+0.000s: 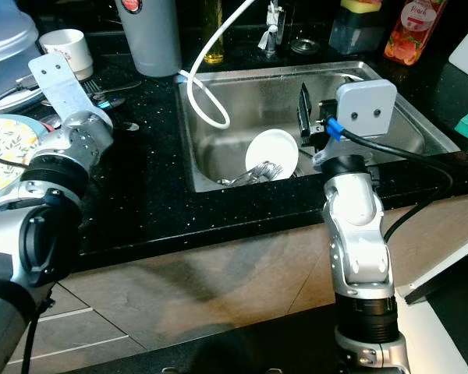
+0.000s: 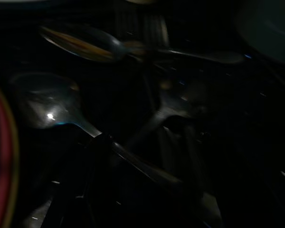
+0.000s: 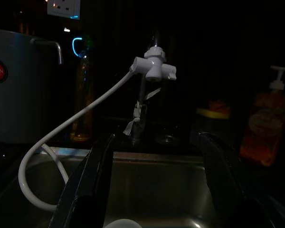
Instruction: Kitchen organization
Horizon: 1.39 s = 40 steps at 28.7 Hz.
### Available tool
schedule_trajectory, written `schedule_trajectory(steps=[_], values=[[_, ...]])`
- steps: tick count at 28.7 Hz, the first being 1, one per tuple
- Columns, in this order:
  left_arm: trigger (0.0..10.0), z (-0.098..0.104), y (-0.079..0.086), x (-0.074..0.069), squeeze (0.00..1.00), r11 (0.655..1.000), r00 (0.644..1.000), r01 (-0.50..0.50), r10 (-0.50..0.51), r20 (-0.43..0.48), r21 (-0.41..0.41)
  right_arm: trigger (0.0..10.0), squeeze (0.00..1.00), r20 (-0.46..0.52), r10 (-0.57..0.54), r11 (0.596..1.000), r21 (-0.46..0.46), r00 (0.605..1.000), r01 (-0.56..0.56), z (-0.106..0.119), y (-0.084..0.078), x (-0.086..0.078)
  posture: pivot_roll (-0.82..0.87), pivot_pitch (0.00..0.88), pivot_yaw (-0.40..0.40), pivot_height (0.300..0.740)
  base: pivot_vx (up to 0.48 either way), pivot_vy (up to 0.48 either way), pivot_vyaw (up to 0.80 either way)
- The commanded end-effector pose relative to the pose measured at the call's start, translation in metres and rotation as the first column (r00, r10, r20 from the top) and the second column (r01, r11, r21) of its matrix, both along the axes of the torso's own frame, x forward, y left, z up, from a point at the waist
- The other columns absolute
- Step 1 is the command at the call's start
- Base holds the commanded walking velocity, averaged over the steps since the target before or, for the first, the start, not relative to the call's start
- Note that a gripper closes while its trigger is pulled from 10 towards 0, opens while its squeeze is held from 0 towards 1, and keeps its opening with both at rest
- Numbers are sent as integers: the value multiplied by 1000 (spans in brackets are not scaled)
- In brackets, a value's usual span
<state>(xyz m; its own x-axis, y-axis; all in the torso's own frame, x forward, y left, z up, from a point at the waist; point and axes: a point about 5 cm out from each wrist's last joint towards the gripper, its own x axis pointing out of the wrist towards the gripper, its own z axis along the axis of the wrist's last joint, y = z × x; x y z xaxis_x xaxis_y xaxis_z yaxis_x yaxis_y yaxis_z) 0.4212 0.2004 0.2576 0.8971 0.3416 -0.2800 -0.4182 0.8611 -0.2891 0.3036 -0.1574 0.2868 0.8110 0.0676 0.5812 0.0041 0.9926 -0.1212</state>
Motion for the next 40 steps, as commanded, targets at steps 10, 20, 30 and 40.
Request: schedule_trajectory(steps=[10, 20, 30, 40], values=[[10000, -51, -43, -7, 0, 910, 901, 381, -405, -157, -161, 10000, 0, 4, -9, 1000, 4, 1000, 9, 0, -2, -4, 43, 142, 20, 740, 0, 0, 0], [10000, -63, -48, -16, 0, 861, 828, 501, -507, -241, -90, 10000, 0, 6, -2, 1000, 1, 1000, 2, 1, -1, -3, 52, 134, 22, 740, 0, 0, 0], [10000, -71, -38, -50, 0, 919, 907, 340, -265, -328, 197, 10000, 0, 5, -8, 1000, -2, 1000, 8, 0, -3, -3, 55, 133, 23, 740, 0, 0, 0], [10000, -11, -34, -54, 0, 909, 977, 185, -210, 27, 373, 10000, 0, 12, 6, 1000, -4, 1000, -6, 3, -1, -1, 55, 132, 9, 740, 0, 0, 0]])
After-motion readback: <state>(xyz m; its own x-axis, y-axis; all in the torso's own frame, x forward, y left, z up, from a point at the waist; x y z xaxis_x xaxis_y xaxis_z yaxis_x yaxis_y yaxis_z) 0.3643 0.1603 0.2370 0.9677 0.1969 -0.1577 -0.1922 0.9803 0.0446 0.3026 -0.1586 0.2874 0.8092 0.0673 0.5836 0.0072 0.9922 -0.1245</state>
